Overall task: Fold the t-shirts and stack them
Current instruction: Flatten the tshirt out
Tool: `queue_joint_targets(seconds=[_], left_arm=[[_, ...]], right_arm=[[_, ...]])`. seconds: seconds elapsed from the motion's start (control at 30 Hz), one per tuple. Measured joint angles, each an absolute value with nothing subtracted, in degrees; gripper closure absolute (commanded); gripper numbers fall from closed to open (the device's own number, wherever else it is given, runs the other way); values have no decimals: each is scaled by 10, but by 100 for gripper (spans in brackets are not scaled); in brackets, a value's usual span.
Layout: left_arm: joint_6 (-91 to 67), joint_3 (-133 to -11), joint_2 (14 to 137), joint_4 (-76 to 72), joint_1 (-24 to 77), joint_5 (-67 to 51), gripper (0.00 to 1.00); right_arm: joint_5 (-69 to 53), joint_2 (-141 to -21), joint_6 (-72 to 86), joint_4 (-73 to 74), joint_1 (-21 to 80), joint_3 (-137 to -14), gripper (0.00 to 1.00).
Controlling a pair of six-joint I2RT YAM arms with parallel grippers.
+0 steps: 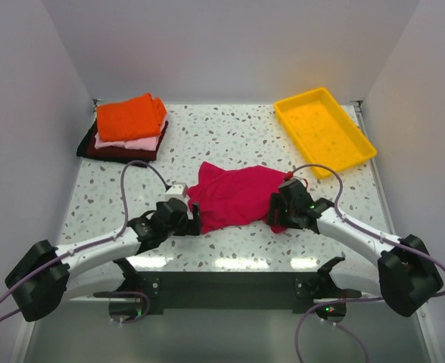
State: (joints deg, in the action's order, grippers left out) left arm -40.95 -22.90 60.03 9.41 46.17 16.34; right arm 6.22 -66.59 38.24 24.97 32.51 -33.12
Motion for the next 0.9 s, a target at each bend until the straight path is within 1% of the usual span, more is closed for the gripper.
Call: queue_joint_targets(seconds=[0.13,0.17,0.23,0.27,0.33,0.37,0.4,0.43,0.47,0.5,0.53,0.57,0.6,0.63,0.8,0.9], left_arm=[[-416,-229,640,74,476,163,7],[-418,-230,647,67,479,166,12],[-425,-232,657,52,485,167,24],[-426,-232,662,47,488,167,33],[-430,-232,672,34,494,165,42],[-430,-232,677,28,497,165,50],[-431,-232,681,22,499,163,53],[-432,-232,685,17,501,161,57],[-431,-232,688,13,501,160,65],[-434,-232,690,7,502,157,70],[-435,-232,692,2,503,155,74],[-437,-232,693,-3,503,153,85],[-440,-232,694,-9,503,151,91],[-440,-233,694,-13,503,150,100],[-436,-254,686,-4,503,156,100],[-427,-291,650,35,503,176,100]], right_arm=[[62,-686,387,239,327,-321,30],[62,-688,387,238,327,-321,30],[62,-688,387,234,327,-321,30],[62,-688,387,232,327,-321,31],[62,-689,389,230,327,-321,43],[62,-691,391,228,327,-321,49],[63,-691,392,227,327,-319,58],[63,-691,393,226,327,-318,65],[63,-691,395,226,327,-317,72],[63,-691,396,226,327,-316,85],[63,-691,395,227,327,-315,91],[63,-691,398,227,327,-315,95],[64,-690,398,227,327,-315,100],[64,-689,399,228,327,-315,100],[73,-660,392,270,327,-328,100],[98,-628,378,322,328,-368,100]])
